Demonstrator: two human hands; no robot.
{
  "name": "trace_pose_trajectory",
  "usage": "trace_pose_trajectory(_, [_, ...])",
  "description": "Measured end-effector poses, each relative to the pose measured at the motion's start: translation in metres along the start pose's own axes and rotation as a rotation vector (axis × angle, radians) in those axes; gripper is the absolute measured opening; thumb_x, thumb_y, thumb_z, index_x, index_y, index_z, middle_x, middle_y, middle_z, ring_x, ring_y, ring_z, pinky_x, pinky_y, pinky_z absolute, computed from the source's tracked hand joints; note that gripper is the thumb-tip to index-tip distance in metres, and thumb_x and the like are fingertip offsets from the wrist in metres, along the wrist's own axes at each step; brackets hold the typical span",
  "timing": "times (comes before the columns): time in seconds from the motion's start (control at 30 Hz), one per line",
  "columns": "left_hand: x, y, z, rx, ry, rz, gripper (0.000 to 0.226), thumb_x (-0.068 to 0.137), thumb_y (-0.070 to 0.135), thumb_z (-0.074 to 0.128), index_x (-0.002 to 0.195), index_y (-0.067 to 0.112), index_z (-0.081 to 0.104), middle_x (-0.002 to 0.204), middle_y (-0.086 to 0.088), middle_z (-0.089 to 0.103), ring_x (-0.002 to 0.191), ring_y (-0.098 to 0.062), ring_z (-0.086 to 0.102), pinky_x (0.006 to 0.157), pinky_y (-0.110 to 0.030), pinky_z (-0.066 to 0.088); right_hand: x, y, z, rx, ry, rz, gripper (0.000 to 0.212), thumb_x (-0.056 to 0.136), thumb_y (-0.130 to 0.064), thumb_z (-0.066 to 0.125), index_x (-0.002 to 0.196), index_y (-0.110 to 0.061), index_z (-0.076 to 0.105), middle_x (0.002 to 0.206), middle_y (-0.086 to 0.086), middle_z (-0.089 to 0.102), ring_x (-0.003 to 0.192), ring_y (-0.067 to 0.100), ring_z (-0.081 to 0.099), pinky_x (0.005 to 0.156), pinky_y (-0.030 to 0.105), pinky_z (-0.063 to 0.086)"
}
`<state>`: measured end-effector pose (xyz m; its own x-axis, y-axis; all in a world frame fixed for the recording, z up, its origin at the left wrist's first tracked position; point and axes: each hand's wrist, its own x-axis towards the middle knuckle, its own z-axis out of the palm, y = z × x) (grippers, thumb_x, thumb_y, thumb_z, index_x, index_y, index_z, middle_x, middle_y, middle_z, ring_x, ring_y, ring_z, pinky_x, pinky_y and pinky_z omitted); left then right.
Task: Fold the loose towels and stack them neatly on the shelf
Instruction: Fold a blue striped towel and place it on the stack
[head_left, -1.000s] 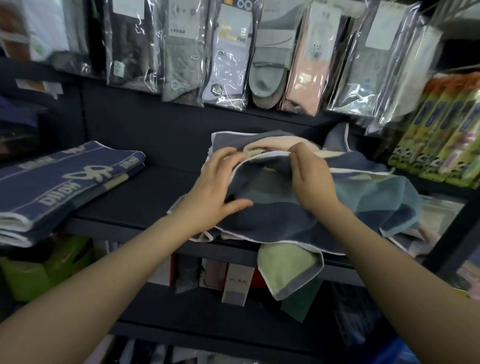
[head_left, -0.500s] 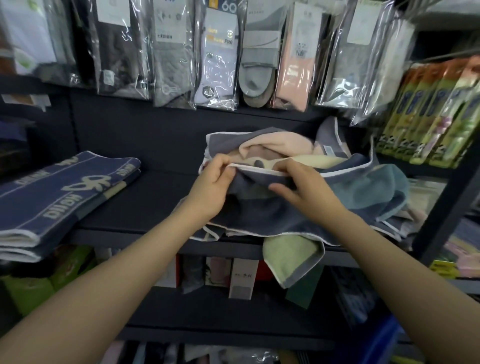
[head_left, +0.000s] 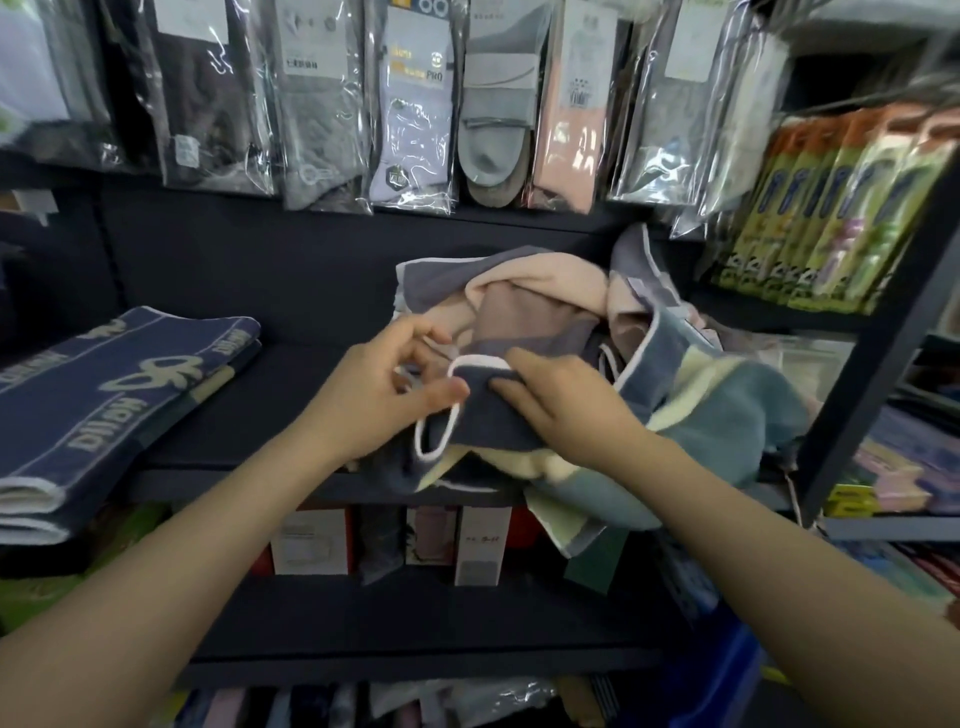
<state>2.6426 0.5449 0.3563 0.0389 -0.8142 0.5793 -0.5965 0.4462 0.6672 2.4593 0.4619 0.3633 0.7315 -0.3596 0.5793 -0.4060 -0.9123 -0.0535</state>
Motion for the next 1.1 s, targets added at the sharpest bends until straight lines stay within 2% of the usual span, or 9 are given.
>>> trace_pose_trajectory(0.1, [-0.006, 0.009, -0.005, 0.155, -0.149, 0.055, 0.044, 0.052, 0.062, 0.063, 0.093, 0.052, 0.052, 0.094, 0.017, 0.066, 0.084, 0.007, 0.058, 0.065, -0.009, 0.042, 0.008, -0.032, 0.002, 0.122, 0.029, -0.043, 0.02, 0.094, -0.026, 0.048, 0.092, -0.008, 0.056, 0.081, 0.019, 0.063, 0.076, 0.036, 0.059, 0.066, 0.045, 0.046])
trace_pose_trajectory(0.23, [-0.022, 0.006, -0.014, 0.242, -0.105, 0.082, 0.02, 0.07, 0.056, 0.059, 0.087, 0.046, 0.064, 0.072, 0.009, 0.067, 0.066, 0.0, 0.059, 0.058, -0.019, 0.043, 0.011, -0.048, 0.01, 0.253, 0.067, -0.028, 0.022, 0.092, -0.021, 0.055, 0.095, -0.001, 0.064, 0.083, 0.015, 0.068, 0.078, 0.028, 0.062, 0.068, 0.033, 0.042])
trace_pose_trajectory(0.4, [-0.042, -0.004, -0.036, -0.068, -0.055, 0.017, 0.027, 0.09, 0.019, 0.056, 0.071, 0.036, 0.064, 0.06, 0.018, 0.059, 0.06, 0.007, 0.052, 0.059, -0.011, 0.039, 0.022, -0.054, 0.034, 0.543, -0.072, 0.071, 0.025, 0.092, -0.017, 0.055, 0.085, 0.007, 0.058, 0.079, 0.018, 0.061, 0.072, 0.021, 0.055, 0.068, 0.035, 0.042])
trace_pose_trajectory(0.5, [-0.055, -0.009, -0.047, -0.306, 0.144, -0.114, 0.017, 0.093, 0.013, 0.05, 0.081, 0.011, 0.062, 0.066, 0.007, 0.061, 0.065, -0.004, 0.055, 0.062, -0.018, 0.044, 0.027, -0.065, 0.059, 0.813, -0.191, 0.15, 0.014, 0.092, -0.014, 0.054, 0.086, -0.001, 0.057, 0.078, 0.006, 0.058, 0.073, 0.008, 0.053, 0.067, 0.026, 0.042])
trace_pose_trajectory(0.63, [-0.069, -0.021, -0.086, -0.593, 0.528, -0.26, 0.017, 0.095, 0.017, 0.046, 0.09, 0.008, 0.06, 0.08, 0.0, 0.067, 0.072, -0.009, 0.062, 0.07, -0.023, 0.05, 0.023, -0.079, 0.101, 1.05, -0.396, 0.297, 0.01, 0.091, -0.014, 0.056, 0.082, -0.011, 0.054, 0.076, 0.0, 0.062, 0.075, 0.012, 0.059, 0.068, 0.027, 0.046])
trace_pose_trajectory(0.8, [-0.094, -0.039, -0.131, -0.49, 0.787, -0.369, 0.023, 0.095, 0.027, 0.05, 0.076, 0.023, 0.062, 0.069, 0.009, 0.069, 0.067, -0.009, 0.064, 0.068, -0.027, 0.05, 0.03, -0.105, 0.13, 0.868, -0.377, 0.271, 0.027, 0.092, -0.02, 0.054, 0.078, 0.003, 0.048, 0.072, 0.01, 0.045, 0.068, 0.016, 0.044, 0.061, 0.03, 0.033])
trace_pose_trajectory(0.9, [-0.116, -0.047, -0.157, -0.058, 0.436, -0.546, 0.029, 0.075, 0.056, 0.062, 0.072, 0.028, 0.067, 0.074, 0.006, 0.07, 0.076, -0.014, 0.065, 0.079, -0.035, 0.05, 0.045, -0.125, 0.128, 0.797, -0.229, 0.158, 0.028, 0.092, -0.016, 0.054, 0.077, 0.007, 0.049, 0.07, 0.011, 0.046, 0.066, 0.01, 0.044, 0.059, 0.023, 0.033])
trace_pose_trajectory(1.0, [-0.133, -0.041, -0.176, 0.24, -0.131, -0.634, 0.05, 0.055, 0.076, 0.063, 0.084, 0.037, 0.058, 0.074, 0.018, 0.067, 0.075, 0.002, 0.06, 0.074, -0.008, 0.045, 0.056, -0.148, 0.124, 0.858, -0.288, 0.022, 0.02, 0.088, -0.012, 0.06, 0.077, 0.005, 0.06, 0.071, 0.011, 0.06, 0.065, 0.001, 0.05, 0.061, 0.016, 0.039])
trace_pose_trajectory(1.1, [-0.138, -0.034, -0.184, 0.379, -0.129, -0.612, 0.105, 0.038, 0.075, 0.062, 0.133, 0.038, 0.036, 0.095, 0.018, 0.066, 0.095, 0.0, 0.06, 0.086, -0.021, 0.046, 0.065, -0.171, 0.128, 0.917, -0.347, -0.024, 0.018, 0.082, -0.011, 0.067, 0.081, 0.007, 0.066, 0.075, 0.017, 0.067, 0.069, 0.002, 0.055, 0.063, 0.022, 0.043])
